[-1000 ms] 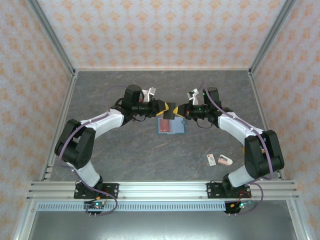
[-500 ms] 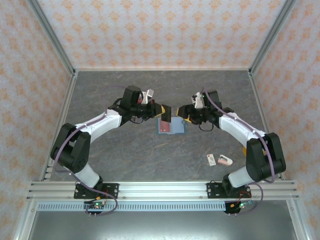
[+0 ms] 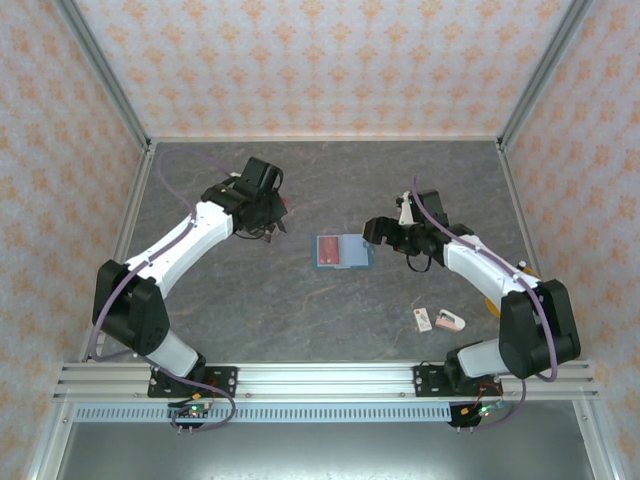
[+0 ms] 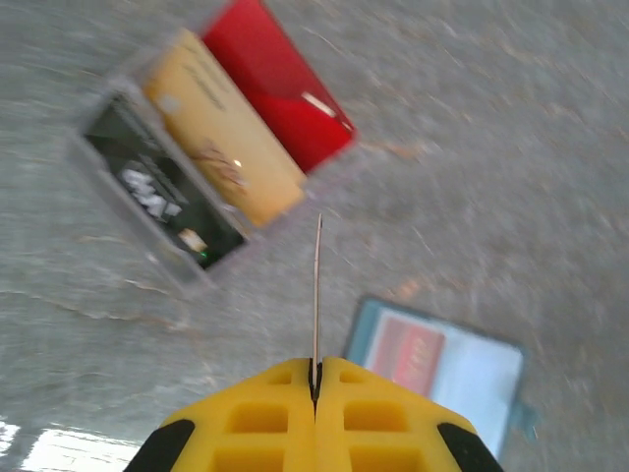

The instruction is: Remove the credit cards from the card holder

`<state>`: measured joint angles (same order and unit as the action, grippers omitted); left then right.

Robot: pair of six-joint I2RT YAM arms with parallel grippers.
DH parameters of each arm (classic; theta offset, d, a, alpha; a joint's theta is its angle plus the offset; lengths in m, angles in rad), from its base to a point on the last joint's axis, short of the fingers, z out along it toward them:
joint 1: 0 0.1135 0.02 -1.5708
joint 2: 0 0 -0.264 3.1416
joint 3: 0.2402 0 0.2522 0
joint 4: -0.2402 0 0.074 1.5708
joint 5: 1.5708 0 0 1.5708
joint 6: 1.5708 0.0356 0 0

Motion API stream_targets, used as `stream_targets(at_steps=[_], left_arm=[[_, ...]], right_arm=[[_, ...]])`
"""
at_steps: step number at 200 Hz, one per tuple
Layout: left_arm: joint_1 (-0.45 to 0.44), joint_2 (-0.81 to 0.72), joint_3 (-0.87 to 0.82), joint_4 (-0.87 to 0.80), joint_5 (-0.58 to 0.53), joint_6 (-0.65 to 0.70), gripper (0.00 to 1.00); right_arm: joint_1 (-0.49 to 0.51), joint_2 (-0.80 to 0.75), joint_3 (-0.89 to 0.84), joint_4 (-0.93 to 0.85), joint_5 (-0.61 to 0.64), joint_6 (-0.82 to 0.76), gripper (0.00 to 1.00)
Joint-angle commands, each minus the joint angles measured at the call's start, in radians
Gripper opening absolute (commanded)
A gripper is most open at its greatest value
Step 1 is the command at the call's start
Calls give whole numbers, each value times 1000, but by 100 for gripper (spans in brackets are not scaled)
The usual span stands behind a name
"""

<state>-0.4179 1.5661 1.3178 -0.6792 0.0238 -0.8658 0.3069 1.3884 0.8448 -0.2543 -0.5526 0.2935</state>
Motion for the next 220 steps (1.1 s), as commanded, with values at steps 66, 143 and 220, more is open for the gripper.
stream_targets(at_steps=[66,143,220], left_arm=[[14,167,81,-79,-326,-317,0],[33,239,88,-81,-357,-419,0],[42,298,100,-46,-329,-482,0]], right_arm=[[1,-33,-27,11,-5,-50,92],[10,-20,-26,11,2,-50,93],[26,-11,-16,3,-6,-56,93]])
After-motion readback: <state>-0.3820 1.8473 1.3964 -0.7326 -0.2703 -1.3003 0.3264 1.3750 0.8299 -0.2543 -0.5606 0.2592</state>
